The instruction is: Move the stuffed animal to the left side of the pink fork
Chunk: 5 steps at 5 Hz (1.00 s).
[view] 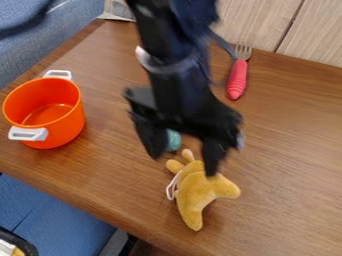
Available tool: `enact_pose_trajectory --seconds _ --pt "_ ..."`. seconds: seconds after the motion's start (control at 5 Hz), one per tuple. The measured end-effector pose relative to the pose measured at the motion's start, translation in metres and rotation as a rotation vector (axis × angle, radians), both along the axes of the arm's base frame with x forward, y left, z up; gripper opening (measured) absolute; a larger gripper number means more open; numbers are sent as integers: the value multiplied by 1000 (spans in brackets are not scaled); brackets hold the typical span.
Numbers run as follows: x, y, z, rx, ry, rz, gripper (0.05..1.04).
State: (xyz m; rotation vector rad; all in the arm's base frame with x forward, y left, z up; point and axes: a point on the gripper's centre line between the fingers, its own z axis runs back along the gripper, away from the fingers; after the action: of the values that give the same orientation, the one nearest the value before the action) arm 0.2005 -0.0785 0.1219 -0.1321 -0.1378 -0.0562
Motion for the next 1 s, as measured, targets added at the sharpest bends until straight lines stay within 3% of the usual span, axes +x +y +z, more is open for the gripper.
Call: enact_pose_trajectory --seconds 0.2,0.4,0.6,0.8,1.0 --pt "-4 -21 -16 4 35 -109 999" --pt "-4 -28 -29 41 58 -141 969" --pt "-4 -21 -41 120 83 -71 700" --pt "-3 -17 -45 136 91 -45 499" --pt "-3 -16 -45 140 93 -34 466"
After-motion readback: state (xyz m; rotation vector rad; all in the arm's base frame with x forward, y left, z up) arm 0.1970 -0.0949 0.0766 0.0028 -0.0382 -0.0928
